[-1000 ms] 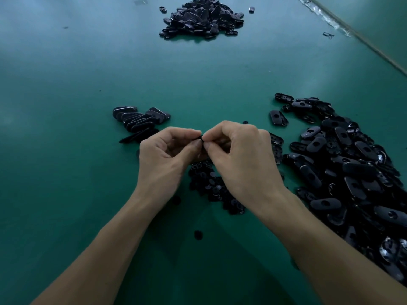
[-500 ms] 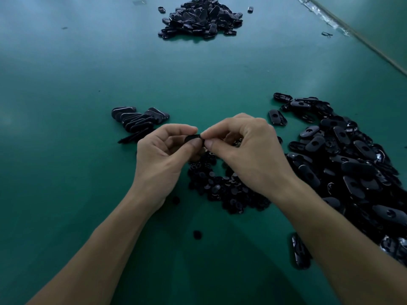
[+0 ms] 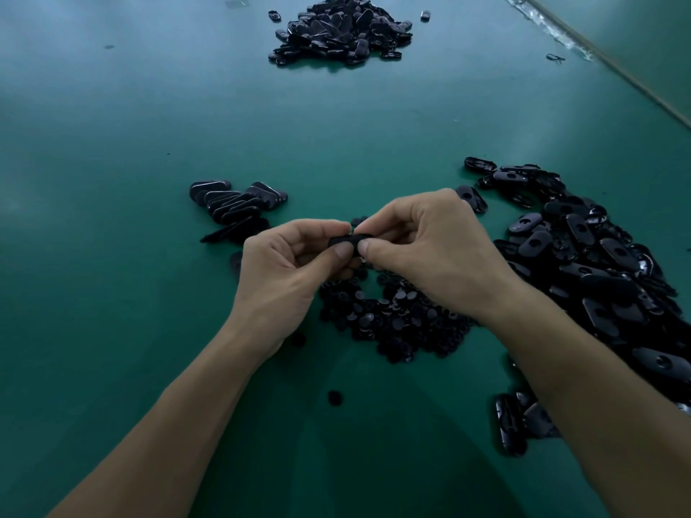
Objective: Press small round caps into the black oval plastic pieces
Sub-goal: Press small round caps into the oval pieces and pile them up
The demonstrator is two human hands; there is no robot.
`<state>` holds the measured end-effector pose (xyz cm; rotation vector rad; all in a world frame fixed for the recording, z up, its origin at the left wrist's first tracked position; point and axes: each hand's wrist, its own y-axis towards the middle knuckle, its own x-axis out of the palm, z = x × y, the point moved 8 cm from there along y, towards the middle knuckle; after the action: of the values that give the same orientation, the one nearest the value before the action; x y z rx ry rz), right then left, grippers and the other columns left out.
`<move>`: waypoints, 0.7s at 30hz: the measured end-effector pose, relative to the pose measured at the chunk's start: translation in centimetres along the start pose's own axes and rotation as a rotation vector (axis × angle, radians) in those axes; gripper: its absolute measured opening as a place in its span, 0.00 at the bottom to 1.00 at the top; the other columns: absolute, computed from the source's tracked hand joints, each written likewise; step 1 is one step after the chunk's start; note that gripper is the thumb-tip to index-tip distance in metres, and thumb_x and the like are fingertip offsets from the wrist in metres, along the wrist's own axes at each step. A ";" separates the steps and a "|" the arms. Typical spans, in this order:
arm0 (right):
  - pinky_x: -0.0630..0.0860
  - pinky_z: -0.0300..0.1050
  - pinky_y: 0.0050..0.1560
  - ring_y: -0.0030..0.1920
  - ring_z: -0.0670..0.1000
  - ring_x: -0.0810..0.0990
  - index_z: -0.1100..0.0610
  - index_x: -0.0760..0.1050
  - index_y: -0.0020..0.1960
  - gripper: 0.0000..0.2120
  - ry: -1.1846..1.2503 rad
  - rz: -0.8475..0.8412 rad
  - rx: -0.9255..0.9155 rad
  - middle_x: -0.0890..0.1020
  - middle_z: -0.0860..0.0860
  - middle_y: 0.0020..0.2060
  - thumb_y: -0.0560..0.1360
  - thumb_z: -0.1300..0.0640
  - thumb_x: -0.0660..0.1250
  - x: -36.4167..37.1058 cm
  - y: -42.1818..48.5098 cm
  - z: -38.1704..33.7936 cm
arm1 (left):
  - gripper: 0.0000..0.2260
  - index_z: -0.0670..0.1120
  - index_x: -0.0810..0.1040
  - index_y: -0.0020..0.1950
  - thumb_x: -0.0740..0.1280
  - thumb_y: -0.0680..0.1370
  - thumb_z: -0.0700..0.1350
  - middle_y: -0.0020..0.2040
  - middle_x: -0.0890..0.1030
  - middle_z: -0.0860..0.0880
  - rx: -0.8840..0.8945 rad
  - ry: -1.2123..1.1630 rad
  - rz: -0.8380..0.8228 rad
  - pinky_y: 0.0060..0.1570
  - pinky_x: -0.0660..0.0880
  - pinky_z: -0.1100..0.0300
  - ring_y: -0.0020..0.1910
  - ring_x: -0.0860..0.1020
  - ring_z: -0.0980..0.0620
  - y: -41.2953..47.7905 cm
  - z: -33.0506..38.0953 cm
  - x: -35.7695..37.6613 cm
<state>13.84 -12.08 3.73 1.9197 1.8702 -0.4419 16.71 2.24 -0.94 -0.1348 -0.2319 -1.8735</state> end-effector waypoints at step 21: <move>0.77 0.35 0.40 0.35 0.39 0.83 0.53 0.85 0.43 0.04 0.003 0.019 0.056 0.86 0.44 0.33 0.71 0.61 0.74 -0.3 -0.3 -0.2 | 0.11 0.47 0.85 0.41 0.74 0.72 0.30 0.36 0.86 0.47 0.078 0.101 0.057 0.37 0.80 0.63 0.33 0.84 0.52 -0.2 0.8 -0.7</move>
<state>13.51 -12.25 3.98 1.9736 1.8581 -0.4908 16.73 3.13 -0.33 0.0068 -0.2284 -1.8060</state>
